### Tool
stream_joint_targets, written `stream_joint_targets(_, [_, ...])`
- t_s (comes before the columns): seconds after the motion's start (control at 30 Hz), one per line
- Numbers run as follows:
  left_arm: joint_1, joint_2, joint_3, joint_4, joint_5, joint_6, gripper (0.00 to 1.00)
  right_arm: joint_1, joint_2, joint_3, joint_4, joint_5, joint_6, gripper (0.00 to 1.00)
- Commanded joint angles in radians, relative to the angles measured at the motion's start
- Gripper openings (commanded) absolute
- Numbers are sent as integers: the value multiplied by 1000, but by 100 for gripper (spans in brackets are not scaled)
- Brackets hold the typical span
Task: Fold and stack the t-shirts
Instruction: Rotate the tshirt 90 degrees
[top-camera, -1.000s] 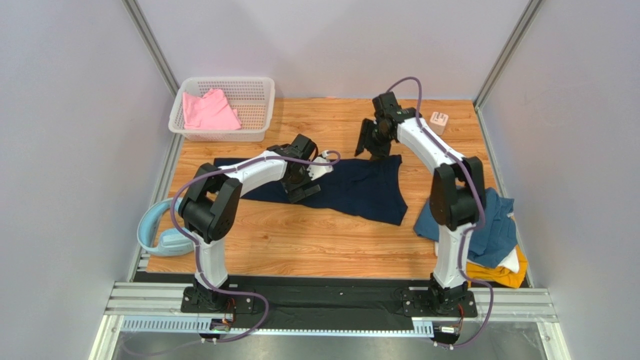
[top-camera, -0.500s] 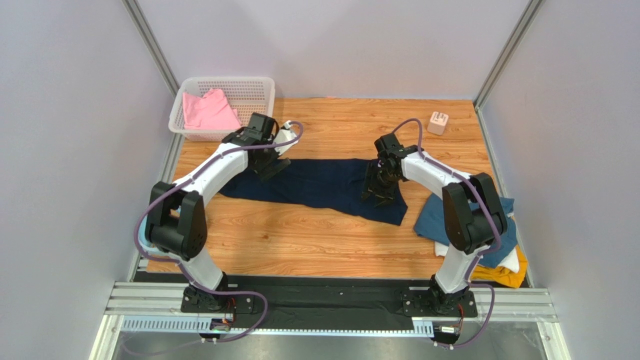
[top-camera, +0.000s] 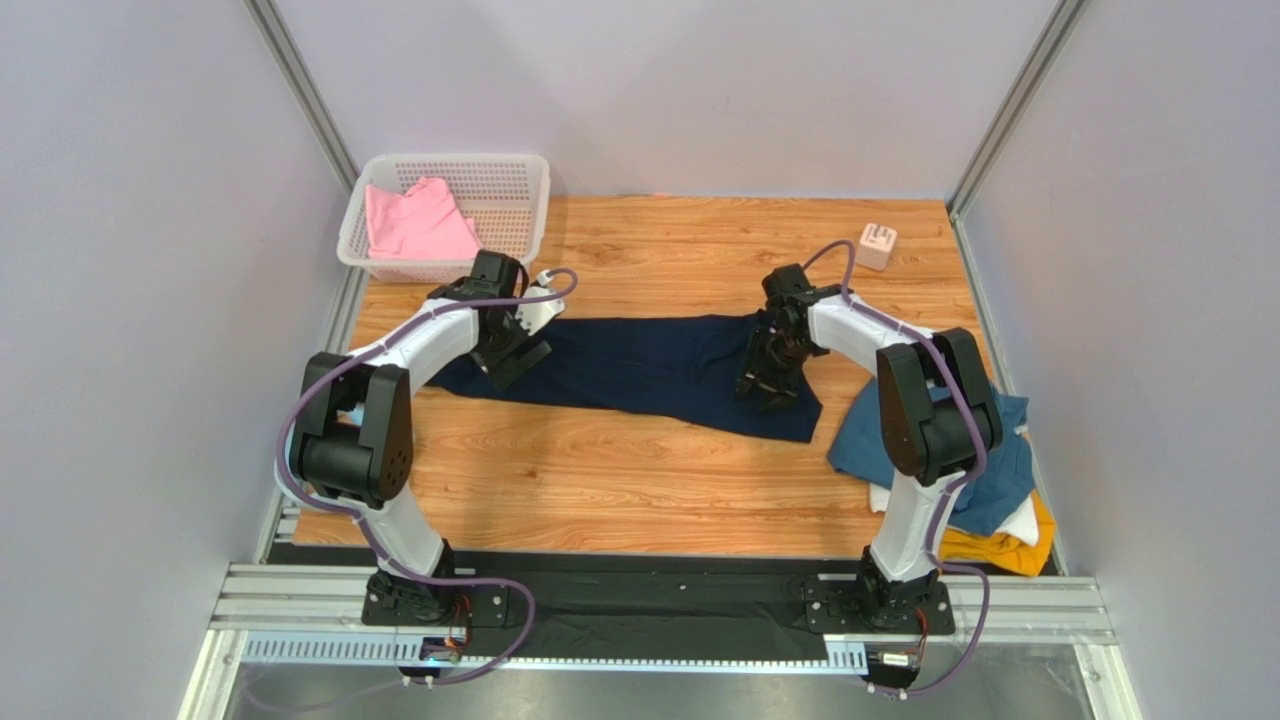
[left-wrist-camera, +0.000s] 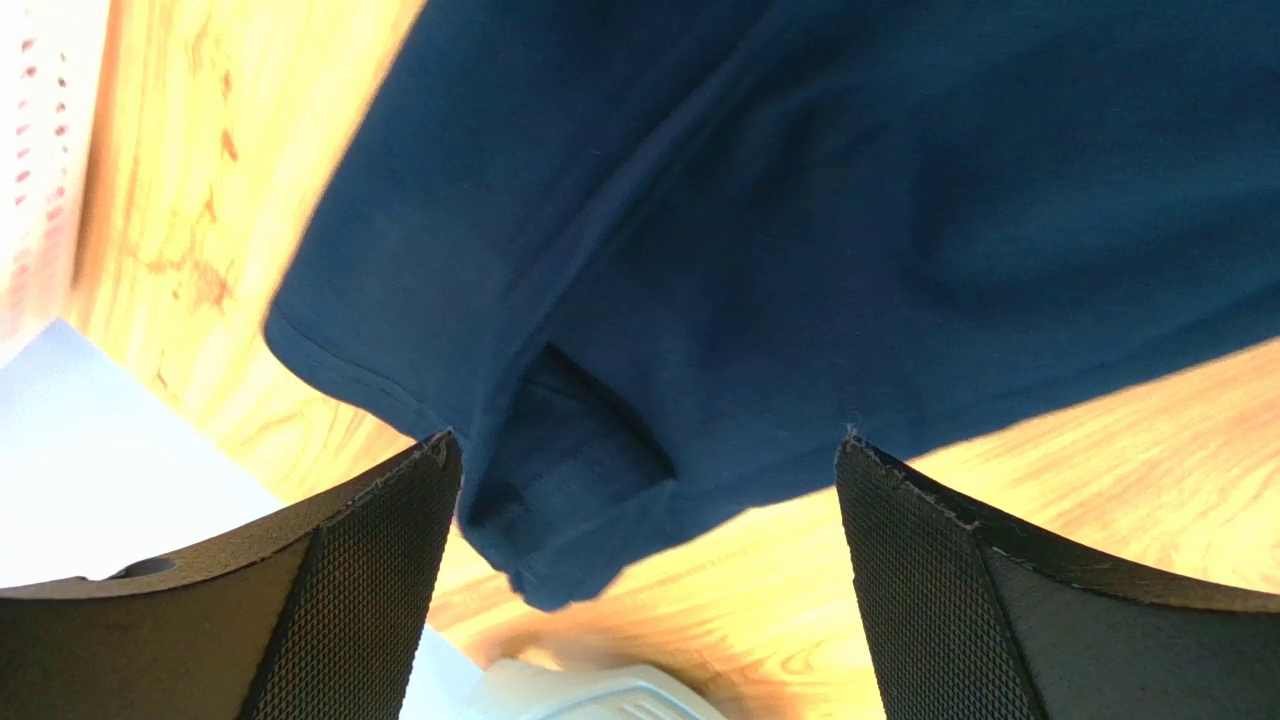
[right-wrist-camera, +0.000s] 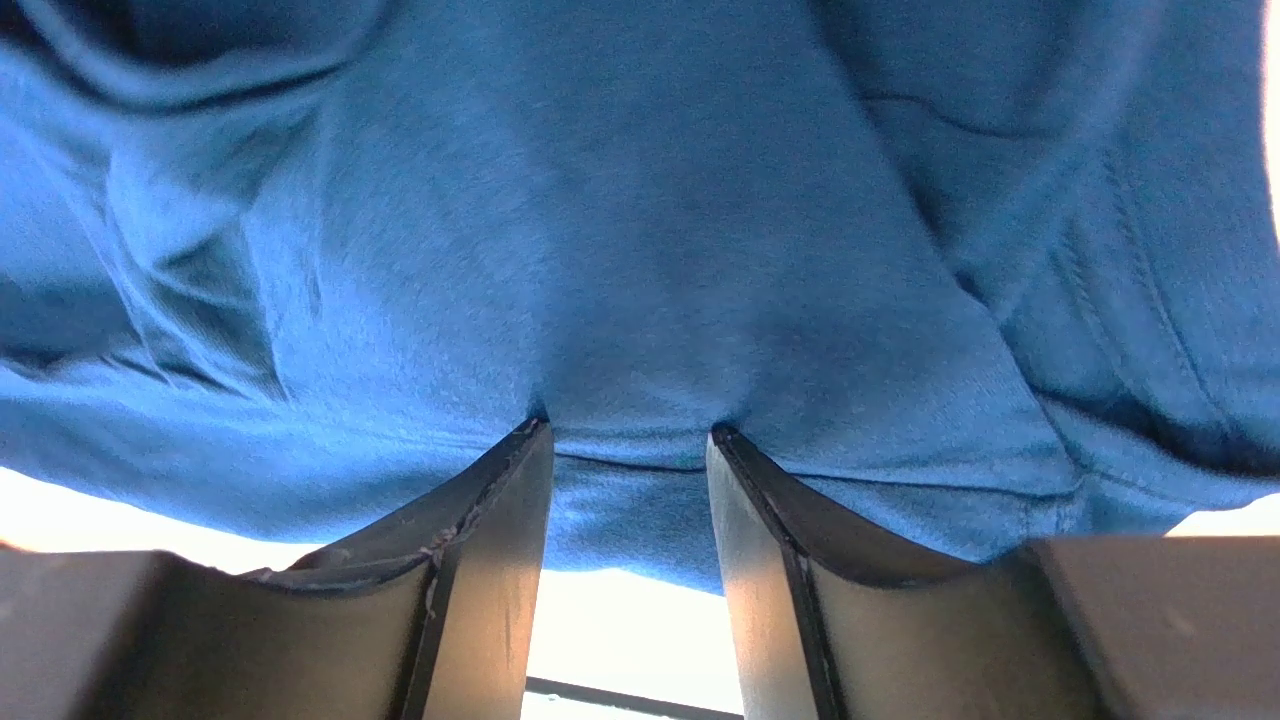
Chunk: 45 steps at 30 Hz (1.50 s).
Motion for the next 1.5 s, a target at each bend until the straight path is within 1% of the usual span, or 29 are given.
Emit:
stream_joint_targets(0.0, [-3,43,53,45,24,22,100,-86,-4,-17,-11,56,-7,49])
stream_joint_targets(0.13, [-6,126,154,10,55,5,100,-101,-5,7,-28,51,-18,49])
stream_joint_targets(0.2, [-15,169,199,-7,55,1,99,-107,18,47,-43,54,-21,49])
stream_joint_targets(0.3, [-38,194,208,-25,61,-4,99,-120,69,117,-54,42,-24,49])
stream_joint_targets(0.37, [-55,183,173,-25,64,-4,99,-130,109,174,-66,38,-29,49])
stream_joint_targets(0.4, [-68,178,159,-25,65,-5,99,-138,130,247,-83,36,-30,49])
stream_joint_targets(0.47, [-78,152,114,-27,81,-8,99,-144,212,339,-108,39,-46,49])
stream_joint_targets(0.5, [-85,143,98,-27,84,-10,99,-147,241,436,-144,41,-50,49])
stream_joint_targets(0.53, [-85,126,84,-36,94,-11,99,-150,312,499,-167,39,-64,49])
stream_joint_targets(0.57, [-88,119,57,-39,101,-11,99,-150,348,554,-190,35,-72,49])
stream_joint_targets(0.6, [-90,108,43,-41,108,-13,99,-153,389,667,-239,33,-78,49])
stream_joint_targets(0.63, [-95,90,12,-50,121,-16,99,-153,449,711,-255,31,-84,49])
stream_joint_targets(0.67, [-99,79,0,-55,127,-18,99,-160,481,751,-266,21,-85,49])
stream_joint_targets(0.7, [-105,67,-14,-59,131,-21,99,-163,506,825,-281,-4,-86,49])
stream_joint_targets(0.73, [-116,44,-40,-76,134,-25,99,-166,550,857,-283,-16,-87,49])
stream_joint_targets(0.77, [-122,30,-52,-88,166,-33,98,-170,572,893,-287,-22,-72,49])
stream_joint_targets(0.93, [-193,-64,-129,-142,219,-60,98,-187,684,1102,-289,-110,-50,48])
stream_joint_targets(1.07, [-268,-99,-118,-186,288,-103,98,-193,768,1215,-255,-173,-26,47])
stream_joint_targets(1.13, [-300,-92,-89,-208,323,-129,98,-195,787,1234,-226,-208,-1,47])
stream_joint_targets(1.27, [-398,-41,-11,-257,381,-166,98,-201,827,1283,-140,-269,43,46])
stream_joint_targets(1.33, [-427,-13,32,-285,443,-185,98,-201,845,1294,-113,-310,59,45])
stream_joint_targets(1.37, [-444,-6,44,-294,470,-191,98,-206,848,1294,-71,-327,62,45])
stream_joint_targets(1.4, [-475,14,69,-314,517,-194,99,-204,848,1293,-54,-361,65,45])
stream_joint_targets(1.47, [-503,39,89,-335,559,-199,99,-206,844,1293,-2,-377,72,46])
